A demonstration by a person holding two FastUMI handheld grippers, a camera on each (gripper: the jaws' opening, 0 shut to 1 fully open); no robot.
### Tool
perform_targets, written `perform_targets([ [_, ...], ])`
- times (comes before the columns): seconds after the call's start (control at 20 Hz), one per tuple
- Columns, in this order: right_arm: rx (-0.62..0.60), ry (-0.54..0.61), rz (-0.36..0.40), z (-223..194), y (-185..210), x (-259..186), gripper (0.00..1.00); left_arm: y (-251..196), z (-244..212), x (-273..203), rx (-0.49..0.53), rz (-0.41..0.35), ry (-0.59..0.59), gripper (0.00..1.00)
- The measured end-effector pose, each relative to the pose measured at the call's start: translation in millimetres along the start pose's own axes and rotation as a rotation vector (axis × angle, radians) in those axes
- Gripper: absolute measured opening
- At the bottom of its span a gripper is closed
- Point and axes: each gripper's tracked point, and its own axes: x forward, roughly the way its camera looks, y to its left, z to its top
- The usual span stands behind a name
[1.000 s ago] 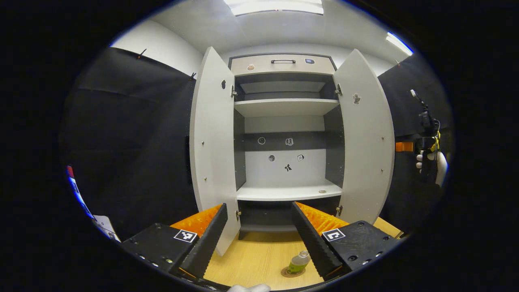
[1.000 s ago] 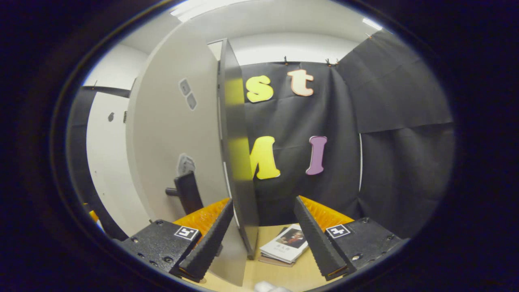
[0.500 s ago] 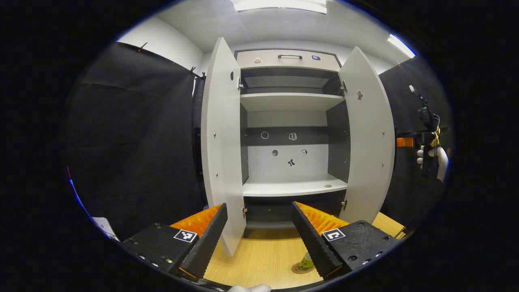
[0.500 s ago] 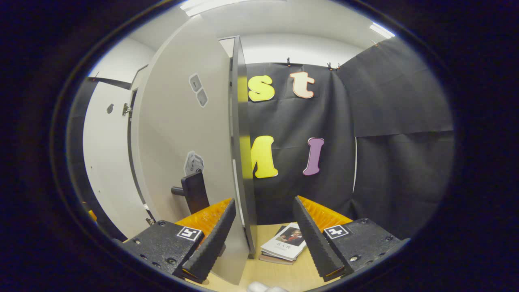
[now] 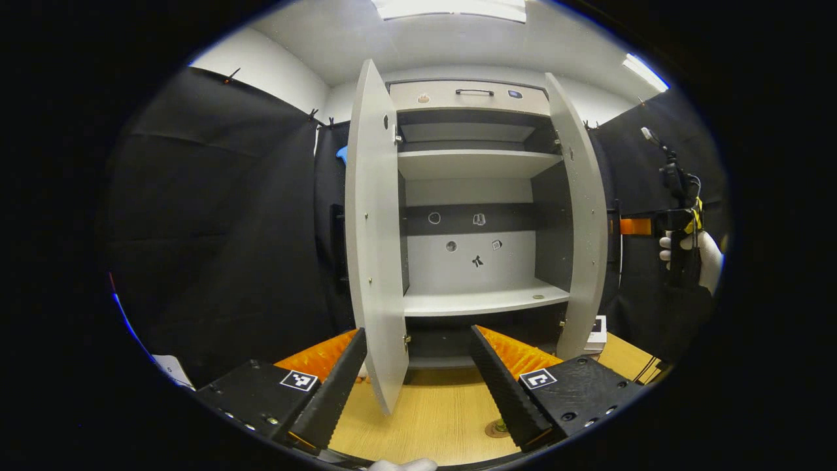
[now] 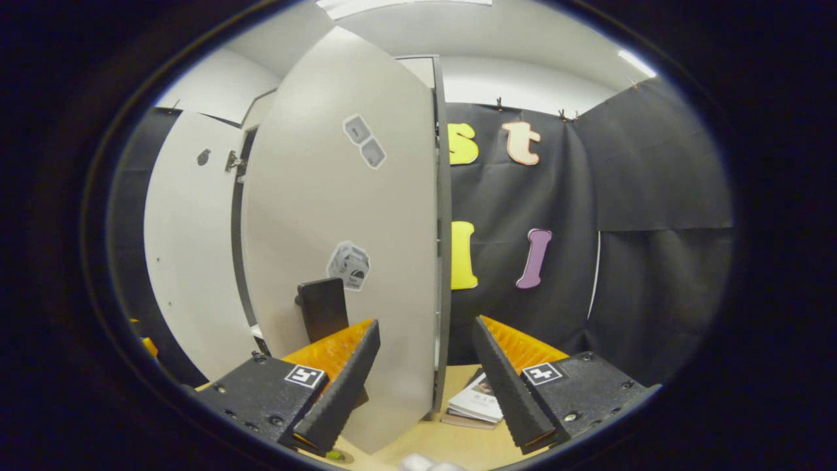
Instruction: Grasp the bottle in the cabinet with the left hand and place it on the coaster, then close the right door with the right hand and the left door with the left hand.
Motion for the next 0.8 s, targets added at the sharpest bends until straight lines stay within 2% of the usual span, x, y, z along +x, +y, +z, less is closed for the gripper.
perform_targets([
  [0.05, -0.004, 0.013, 0.019, -4, 8, 2, 0.90, 2, -1, 0, 0.001, -0.002, 0.002, 0.96],
  [0.1, -0.007, 0.026, 0.044, -9, 19, 2, 0.95, 3, -2, 0, 0.002, -0.003, 0.004, 0.96],
  [0.45, -0.006, 0.043, 0.130, -15, 56, -17, 0.97, 8, 3, -3, -0.002, -0.018, -0.007, 0.96],
  [0.8, -0.012, 0.060, 0.142, -22, 73, -39, 0.97, 13, 1, -1, -0.018, -0.032, -0.006, 0.96],
])
